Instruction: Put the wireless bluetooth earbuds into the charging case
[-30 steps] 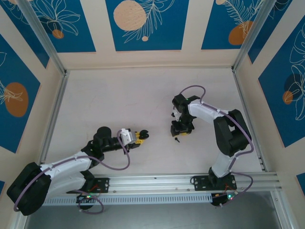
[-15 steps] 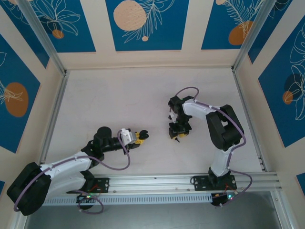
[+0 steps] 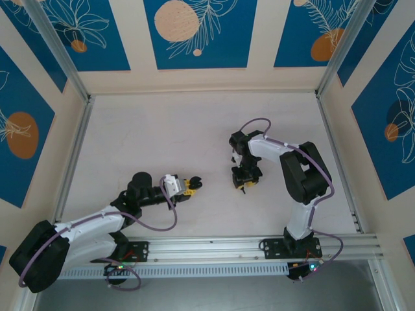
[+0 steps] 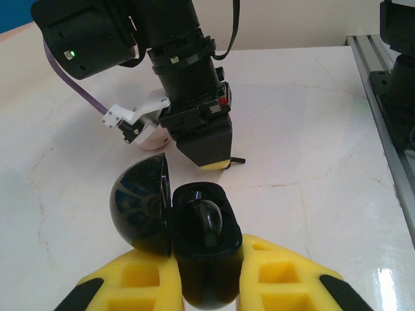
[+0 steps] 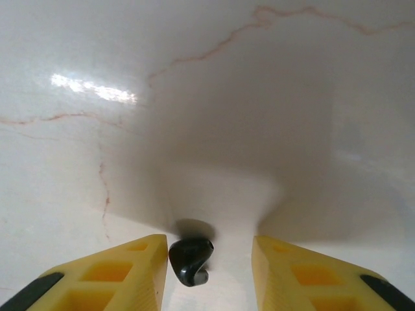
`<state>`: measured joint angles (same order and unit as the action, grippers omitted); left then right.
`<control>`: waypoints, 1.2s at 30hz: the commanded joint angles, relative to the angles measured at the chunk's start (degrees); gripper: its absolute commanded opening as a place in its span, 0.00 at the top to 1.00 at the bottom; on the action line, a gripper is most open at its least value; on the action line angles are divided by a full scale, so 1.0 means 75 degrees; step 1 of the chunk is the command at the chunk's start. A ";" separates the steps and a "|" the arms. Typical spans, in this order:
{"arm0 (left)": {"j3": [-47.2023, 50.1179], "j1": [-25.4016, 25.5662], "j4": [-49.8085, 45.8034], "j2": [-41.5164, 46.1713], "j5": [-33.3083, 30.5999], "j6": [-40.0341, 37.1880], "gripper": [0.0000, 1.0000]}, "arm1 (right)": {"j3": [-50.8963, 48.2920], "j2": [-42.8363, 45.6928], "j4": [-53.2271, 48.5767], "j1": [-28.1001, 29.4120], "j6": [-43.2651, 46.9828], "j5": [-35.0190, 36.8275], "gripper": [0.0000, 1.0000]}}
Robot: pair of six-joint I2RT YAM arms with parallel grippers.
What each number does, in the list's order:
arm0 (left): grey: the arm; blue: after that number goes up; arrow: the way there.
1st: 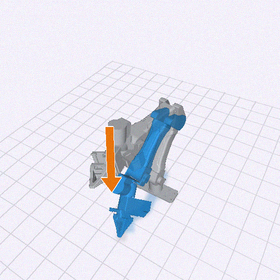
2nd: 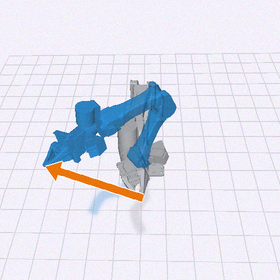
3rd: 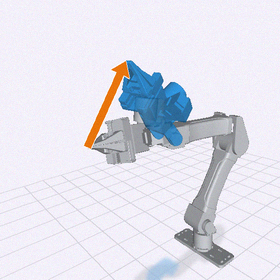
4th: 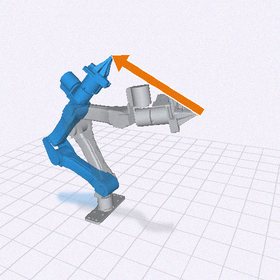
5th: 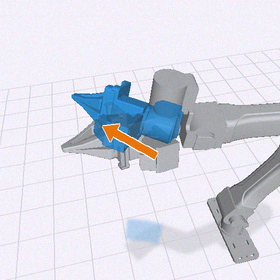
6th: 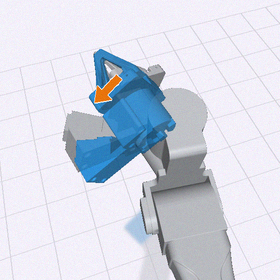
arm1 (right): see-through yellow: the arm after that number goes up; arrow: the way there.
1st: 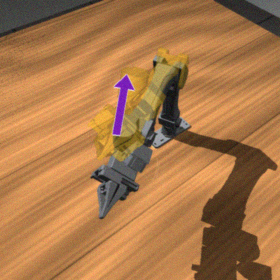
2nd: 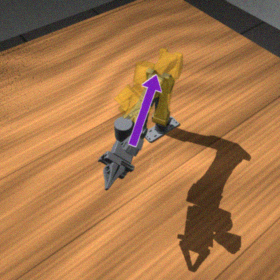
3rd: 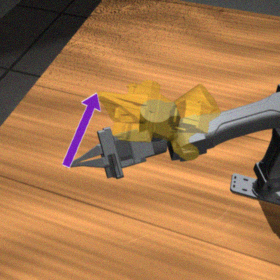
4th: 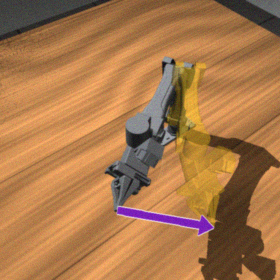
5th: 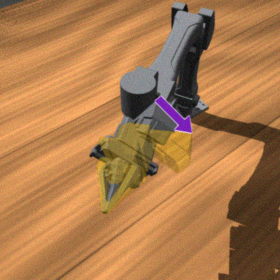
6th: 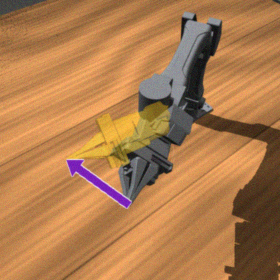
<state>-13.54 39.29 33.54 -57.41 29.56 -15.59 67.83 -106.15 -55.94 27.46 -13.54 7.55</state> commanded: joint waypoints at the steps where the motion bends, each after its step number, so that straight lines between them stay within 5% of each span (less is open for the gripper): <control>1: -0.0105 0.0092 0.0004 0.0145 0.0014 -0.0158 0.94 | 0.0064 0.0421 -0.0201 -0.0075 -0.0205 0.0024 0.61; 10: -0.0151 0.0088 0.0016 0.0099 0.0063 -0.0150 0.94 | -0.0114 0.0981 -0.0331 -0.0216 -0.0675 -0.0838 0.58; 36: -0.0177 0.0095 -0.0004 0.0089 0.0078 -0.0090 0.94 | -0.0105 -0.0093 -0.0359 0.0002 -0.0656 -0.0521 0.63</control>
<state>-13.56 39.29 33.54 -57.25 29.56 -15.57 66.72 -105.69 -57.30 27.05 -17.85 3.20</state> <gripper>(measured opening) 0.167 0.370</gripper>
